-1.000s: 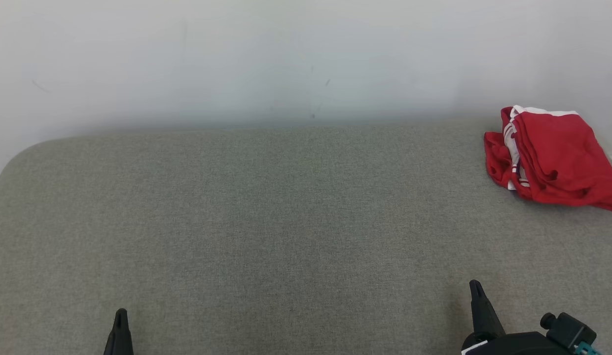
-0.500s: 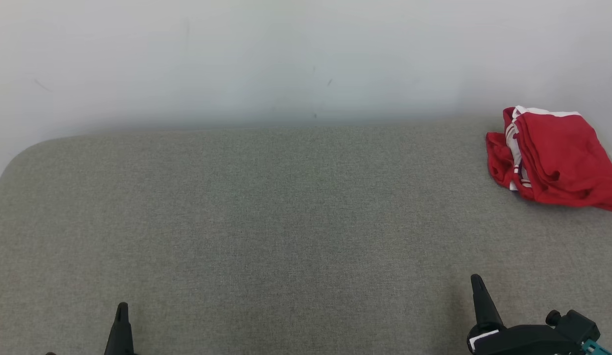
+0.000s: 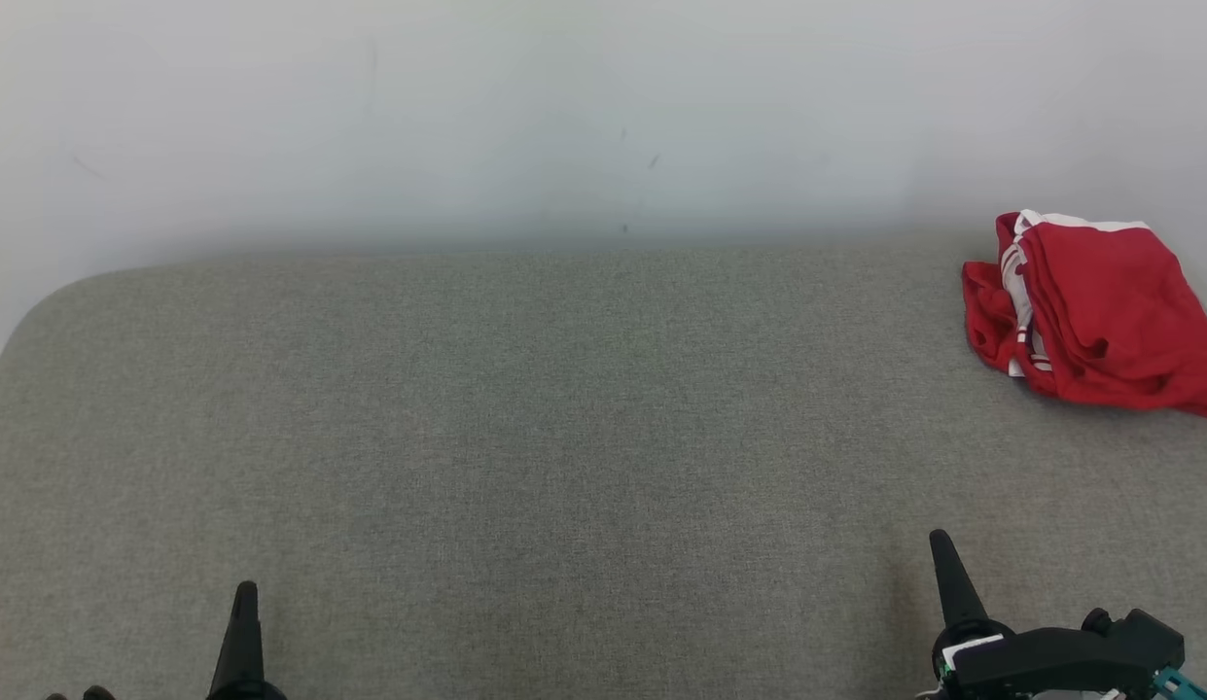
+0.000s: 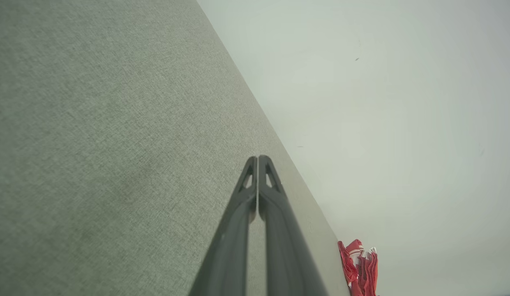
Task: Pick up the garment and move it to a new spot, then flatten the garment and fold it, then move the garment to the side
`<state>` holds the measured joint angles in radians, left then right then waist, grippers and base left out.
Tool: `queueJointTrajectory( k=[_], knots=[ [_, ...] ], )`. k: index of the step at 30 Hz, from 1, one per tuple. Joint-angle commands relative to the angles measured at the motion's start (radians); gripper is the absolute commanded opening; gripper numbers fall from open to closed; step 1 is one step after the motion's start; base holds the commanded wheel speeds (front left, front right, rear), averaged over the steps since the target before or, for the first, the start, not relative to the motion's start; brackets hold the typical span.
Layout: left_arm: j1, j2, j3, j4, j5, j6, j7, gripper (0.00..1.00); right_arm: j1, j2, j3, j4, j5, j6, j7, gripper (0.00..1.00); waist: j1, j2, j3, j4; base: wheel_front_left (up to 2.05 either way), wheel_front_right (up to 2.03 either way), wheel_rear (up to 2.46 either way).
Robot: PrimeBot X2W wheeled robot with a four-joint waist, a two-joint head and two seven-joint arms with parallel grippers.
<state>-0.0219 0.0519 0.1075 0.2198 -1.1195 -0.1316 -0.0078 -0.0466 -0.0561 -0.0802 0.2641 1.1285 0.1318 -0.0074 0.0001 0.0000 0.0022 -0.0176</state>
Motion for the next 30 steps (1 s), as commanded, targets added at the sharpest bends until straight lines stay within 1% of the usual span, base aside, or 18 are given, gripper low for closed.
queueJointTrajectory(
  k=[1,21,30],
  knots=[
    [-0.02,0.001,0.004,-0.004,-0.027,0.001,0.006,0.0,-0.019,0.002,-0.003,-0.012,0.025,-0.001,0.008,0.0,-0.0001,0.0,0.0,0.0,0.0,0.0,0.0],
    [-0.051,-0.001,0.006,0.008,-0.22,0.001,0.055,0.0,-0.039,0.004,-0.017,-0.016,0.213,-0.001,0.055,0.0,-0.0001,0.0,0.0,0.006,0.0,0.0,0.0],
    [-0.062,-0.001,0.006,0.013,-0.288,0.001,0.072,0.0,-0.044,0.005,-0.021,-0.017,0.28,-0.002,0.072,0.0,-0.0001,0.0,0.0,0.009,0.0,0.0,0.0]
  ],
)
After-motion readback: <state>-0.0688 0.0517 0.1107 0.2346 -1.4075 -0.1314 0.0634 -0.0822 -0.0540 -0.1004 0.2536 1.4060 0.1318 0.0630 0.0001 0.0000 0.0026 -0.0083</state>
